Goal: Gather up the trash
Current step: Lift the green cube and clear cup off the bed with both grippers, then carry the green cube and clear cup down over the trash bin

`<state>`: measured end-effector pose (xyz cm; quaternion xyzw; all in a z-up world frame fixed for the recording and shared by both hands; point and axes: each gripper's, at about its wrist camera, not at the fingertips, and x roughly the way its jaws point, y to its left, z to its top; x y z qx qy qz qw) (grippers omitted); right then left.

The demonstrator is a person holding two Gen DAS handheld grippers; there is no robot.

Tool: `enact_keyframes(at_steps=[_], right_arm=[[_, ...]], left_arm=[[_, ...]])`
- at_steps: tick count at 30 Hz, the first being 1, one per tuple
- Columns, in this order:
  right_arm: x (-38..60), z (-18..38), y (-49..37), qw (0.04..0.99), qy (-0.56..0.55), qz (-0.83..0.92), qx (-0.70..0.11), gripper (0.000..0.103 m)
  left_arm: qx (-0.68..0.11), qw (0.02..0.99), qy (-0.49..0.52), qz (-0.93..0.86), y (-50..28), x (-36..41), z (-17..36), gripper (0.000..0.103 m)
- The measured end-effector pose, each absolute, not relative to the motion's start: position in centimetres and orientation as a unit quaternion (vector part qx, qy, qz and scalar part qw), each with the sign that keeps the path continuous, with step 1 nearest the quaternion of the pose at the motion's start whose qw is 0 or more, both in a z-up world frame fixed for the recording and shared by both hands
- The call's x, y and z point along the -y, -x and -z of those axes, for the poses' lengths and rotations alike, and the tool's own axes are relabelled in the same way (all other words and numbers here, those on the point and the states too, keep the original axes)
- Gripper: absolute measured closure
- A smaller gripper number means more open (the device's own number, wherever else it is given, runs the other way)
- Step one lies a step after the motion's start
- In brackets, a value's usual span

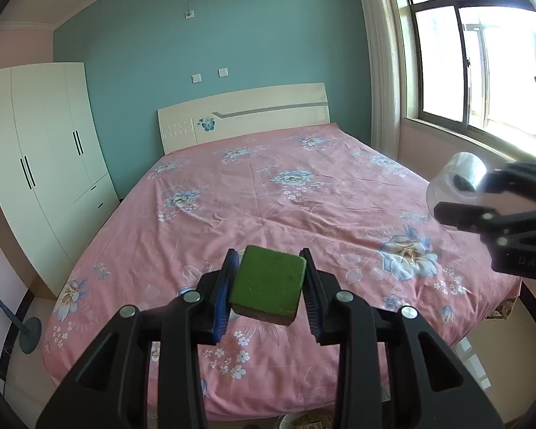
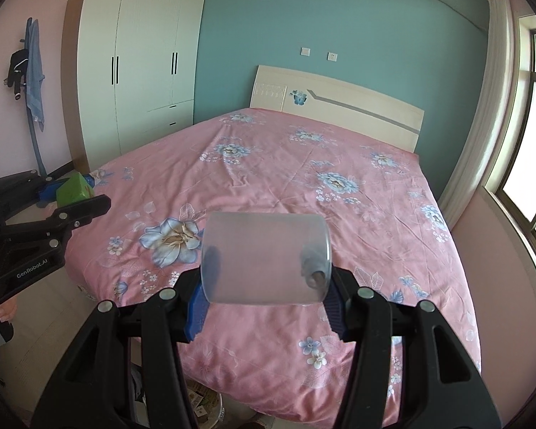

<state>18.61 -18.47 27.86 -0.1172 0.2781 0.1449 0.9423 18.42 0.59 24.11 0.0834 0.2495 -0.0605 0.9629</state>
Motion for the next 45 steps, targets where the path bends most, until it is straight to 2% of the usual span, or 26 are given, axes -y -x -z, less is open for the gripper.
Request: enact_keyframes(at_steps=[8, 21, 45], right_arm=[[17.7, -25.0, -16.1, 0.931, 0.144, -0.162, -0.294, 0.049], [16.0, -14.4, -16.4, 0.894, 0.156, -0.199, -0.369, 0.049], [12.0, 6.4, -15.8, 0.799, 0.136, -0.254, -0.528, 0.049]], left_arm=[[-0.278, 0.955, -0.09, 0.049, -17.0, -2.8, -20.7, 0.066], [-0.365, 0.926, -0.084, 0.048, -17.1, -5.3, -11.0, 0.066], [-0.541, 0.829, -0.086, 0.116, -16.8, -2.4, 9.1, 0.066]])
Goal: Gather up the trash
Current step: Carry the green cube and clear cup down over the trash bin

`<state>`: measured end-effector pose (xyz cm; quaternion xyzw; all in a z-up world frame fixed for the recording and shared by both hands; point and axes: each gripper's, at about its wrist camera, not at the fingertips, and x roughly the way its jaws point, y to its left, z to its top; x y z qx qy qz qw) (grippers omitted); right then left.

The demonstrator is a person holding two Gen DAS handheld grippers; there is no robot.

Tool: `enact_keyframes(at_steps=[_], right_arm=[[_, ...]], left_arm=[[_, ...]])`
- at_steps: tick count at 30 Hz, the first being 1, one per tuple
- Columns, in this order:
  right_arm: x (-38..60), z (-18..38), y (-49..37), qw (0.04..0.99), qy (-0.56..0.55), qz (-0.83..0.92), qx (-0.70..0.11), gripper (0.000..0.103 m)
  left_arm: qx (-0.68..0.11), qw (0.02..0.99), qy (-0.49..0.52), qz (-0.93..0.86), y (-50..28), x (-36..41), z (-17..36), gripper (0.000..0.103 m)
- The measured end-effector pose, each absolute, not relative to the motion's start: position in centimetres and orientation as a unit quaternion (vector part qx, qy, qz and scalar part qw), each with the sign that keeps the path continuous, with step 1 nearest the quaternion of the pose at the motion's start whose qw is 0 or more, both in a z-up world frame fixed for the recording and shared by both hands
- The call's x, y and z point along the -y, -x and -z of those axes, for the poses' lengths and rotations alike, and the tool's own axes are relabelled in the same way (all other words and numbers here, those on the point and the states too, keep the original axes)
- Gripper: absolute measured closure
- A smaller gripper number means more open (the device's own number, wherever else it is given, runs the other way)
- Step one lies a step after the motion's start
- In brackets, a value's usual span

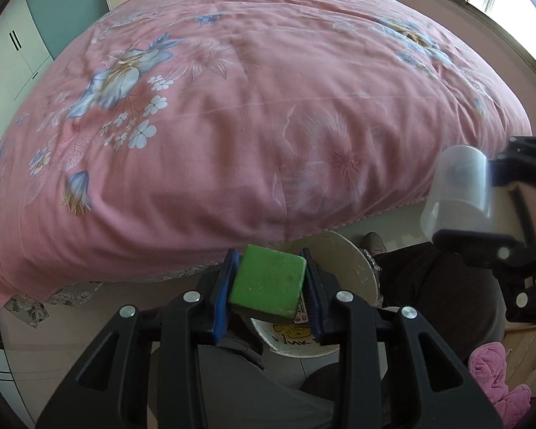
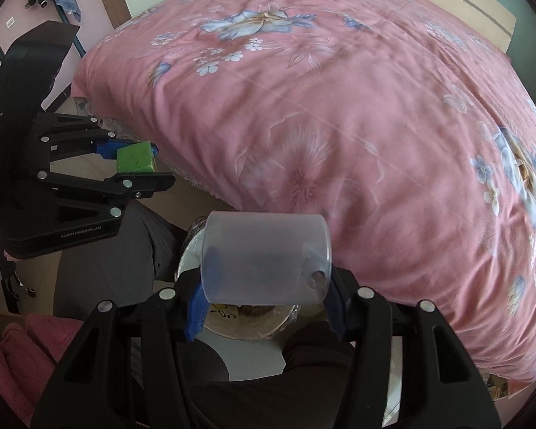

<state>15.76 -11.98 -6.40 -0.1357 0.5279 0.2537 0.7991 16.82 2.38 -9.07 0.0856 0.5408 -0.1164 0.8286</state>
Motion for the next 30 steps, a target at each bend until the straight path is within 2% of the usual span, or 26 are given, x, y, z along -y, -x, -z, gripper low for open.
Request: enact_keyframes(at_steps=[30], right_arm=[[10.6, 24.4, -15.9, 0.702, 0.088, -0.243, -0.664, 0.049]], left_arm=[[-0.657, 0.741, -0.052, 0.124, -18.1, -1.1, 24.2, 0.066]])
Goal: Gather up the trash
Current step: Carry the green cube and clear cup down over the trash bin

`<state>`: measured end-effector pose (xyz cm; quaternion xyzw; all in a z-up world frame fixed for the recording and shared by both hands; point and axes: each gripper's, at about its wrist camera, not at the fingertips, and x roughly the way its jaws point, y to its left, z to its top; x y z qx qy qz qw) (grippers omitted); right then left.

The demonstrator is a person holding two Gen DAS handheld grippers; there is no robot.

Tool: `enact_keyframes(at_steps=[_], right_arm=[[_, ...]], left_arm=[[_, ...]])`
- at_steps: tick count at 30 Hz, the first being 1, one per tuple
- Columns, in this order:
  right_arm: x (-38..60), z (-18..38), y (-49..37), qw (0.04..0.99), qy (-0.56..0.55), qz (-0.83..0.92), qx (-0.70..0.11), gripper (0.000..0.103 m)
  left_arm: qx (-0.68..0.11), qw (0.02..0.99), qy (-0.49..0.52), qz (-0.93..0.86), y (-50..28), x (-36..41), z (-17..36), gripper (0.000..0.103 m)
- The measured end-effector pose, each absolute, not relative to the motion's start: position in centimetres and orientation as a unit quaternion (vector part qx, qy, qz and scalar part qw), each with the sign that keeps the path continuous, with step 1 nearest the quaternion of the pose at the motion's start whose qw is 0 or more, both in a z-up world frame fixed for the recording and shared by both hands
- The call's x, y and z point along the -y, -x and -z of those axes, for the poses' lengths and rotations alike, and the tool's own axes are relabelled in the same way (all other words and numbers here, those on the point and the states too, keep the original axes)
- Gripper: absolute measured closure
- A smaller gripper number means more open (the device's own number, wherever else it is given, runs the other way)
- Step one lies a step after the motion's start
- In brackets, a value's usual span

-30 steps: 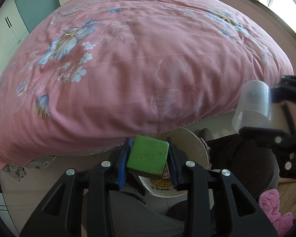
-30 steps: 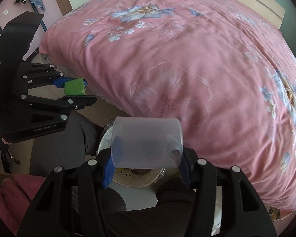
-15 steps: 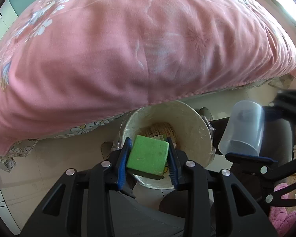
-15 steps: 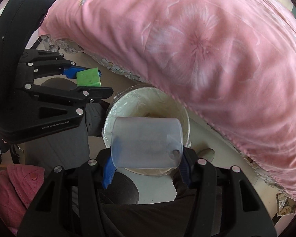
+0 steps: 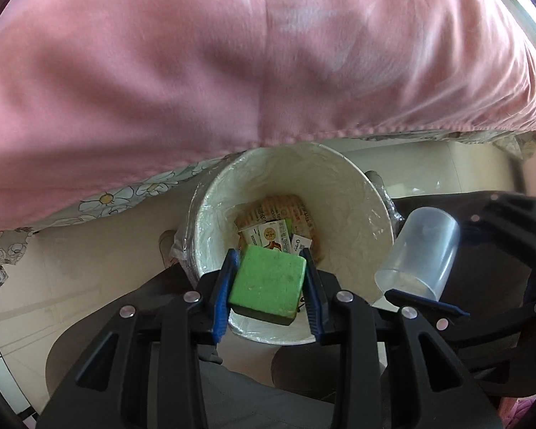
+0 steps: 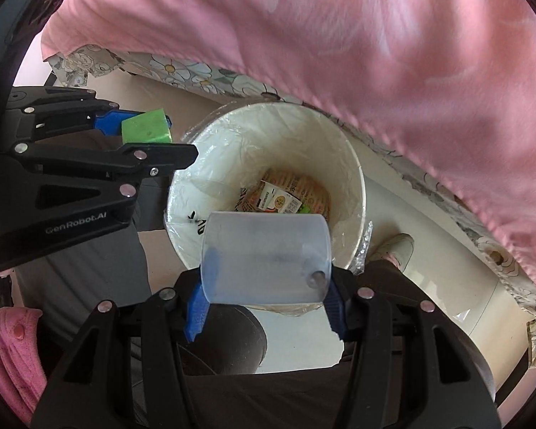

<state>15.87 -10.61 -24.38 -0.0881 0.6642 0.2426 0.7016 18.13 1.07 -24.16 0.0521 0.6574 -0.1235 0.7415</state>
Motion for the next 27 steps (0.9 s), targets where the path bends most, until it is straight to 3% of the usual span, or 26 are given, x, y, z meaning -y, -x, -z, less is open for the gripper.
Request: enact_keyframes(at_steps=[27], right_arm=[[9.2, 33.4, -16.4, 0.654, 0.091, -0.207, -0.722, 0.049]], left_arm=[[-0.715, 0.692, -0.009, 0.095, -20.0, -1.3, 33.9, 0.066]])
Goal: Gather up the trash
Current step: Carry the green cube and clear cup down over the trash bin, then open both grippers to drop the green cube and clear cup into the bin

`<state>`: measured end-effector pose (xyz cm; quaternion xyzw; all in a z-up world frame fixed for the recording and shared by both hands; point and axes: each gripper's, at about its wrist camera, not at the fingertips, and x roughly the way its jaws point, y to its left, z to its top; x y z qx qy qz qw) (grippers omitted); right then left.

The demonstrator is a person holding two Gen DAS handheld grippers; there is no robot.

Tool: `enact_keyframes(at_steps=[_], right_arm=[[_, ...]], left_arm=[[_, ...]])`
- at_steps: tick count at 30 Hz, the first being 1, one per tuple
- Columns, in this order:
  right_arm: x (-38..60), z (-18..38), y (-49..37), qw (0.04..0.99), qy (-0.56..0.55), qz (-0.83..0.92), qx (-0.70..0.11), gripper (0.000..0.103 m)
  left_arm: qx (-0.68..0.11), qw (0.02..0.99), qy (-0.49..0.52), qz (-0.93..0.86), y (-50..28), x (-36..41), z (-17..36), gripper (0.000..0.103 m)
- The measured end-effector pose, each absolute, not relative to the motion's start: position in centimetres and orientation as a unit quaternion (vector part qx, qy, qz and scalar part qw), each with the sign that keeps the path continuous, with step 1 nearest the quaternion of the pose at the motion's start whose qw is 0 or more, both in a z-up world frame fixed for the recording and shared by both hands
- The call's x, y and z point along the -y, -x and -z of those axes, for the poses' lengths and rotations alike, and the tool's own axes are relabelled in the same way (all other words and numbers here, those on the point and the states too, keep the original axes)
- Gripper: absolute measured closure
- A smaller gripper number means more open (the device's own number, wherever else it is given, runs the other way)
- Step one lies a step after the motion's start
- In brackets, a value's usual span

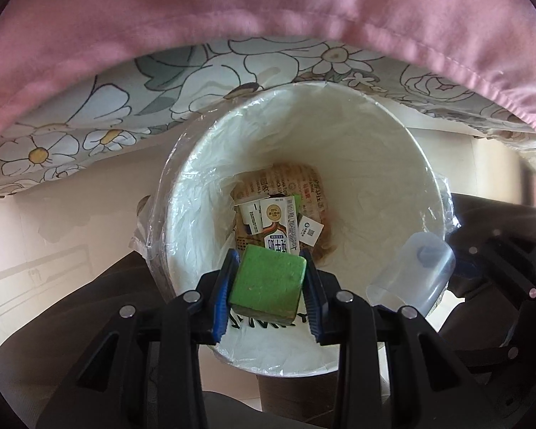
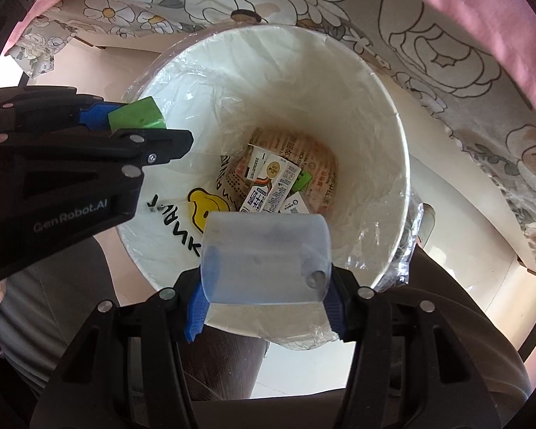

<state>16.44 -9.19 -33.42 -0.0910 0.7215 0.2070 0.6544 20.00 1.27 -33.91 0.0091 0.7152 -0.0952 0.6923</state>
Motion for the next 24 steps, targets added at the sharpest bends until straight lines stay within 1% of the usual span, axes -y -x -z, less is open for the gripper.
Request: enact_keyframes(at_steps=[16, 22, 24], right_arm=[[9.4, 36.1, -16.8, 0.639, 0.098, -0.189, -0.739, 0.049], [9.2, 37.8, -16.9, 0.632, 0.105, -0.186, -0.745, 0.048], [9.2, 37.9, -17.0, 0.632, 0.104, -0.184, -0.746, 0.048]], left_arm=[[-0.746, 0.66, -0.016, 0.092, -20.7, -0.6, 38.3, 0.066], [-0.753, 0.653, -0.015, 0.087, -20.9, -0.6, 38.5, 0.066], [-0.757, 0.648, -0.01, 0.086, -20.9, -0.7, 38.7, 0.062]])
